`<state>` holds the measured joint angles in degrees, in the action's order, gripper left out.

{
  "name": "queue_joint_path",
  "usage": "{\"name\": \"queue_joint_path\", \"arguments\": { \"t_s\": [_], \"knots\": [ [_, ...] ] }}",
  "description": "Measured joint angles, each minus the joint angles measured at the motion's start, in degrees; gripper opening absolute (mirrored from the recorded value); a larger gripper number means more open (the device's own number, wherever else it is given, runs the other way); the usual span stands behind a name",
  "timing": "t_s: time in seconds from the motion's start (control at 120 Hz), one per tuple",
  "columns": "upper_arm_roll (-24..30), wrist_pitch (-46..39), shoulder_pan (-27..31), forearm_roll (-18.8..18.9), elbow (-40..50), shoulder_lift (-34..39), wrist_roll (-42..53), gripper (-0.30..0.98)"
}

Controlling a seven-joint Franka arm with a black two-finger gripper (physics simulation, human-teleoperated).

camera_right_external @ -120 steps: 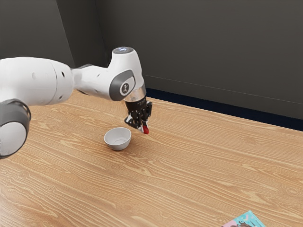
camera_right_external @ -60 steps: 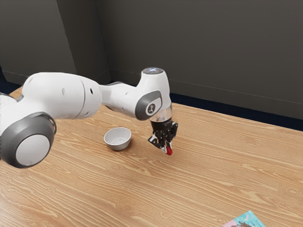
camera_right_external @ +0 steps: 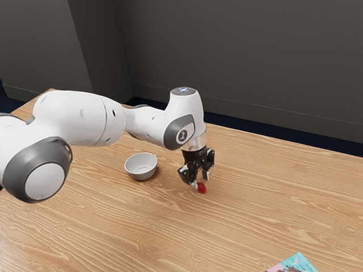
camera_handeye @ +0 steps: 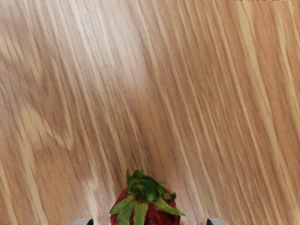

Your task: Take strawberry from the bowl

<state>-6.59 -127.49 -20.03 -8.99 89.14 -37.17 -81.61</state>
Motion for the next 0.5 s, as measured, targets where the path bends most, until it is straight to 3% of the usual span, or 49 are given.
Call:
{"name": "queue_joint_path", "arguments": {
  "t_s": [0.167,0.35,0.5],
  "knots": [
    [0.0,0.5,0.0,-0.1,0.0,2.8,2.1,0.49],
    [-0.7,11.9,1.1,3.0,0.4,21.2,17.2,0.59],
    [-2.8,22.6,8.7,6.0,-0.3,30.6,33.0,0.63]
  ]
}}
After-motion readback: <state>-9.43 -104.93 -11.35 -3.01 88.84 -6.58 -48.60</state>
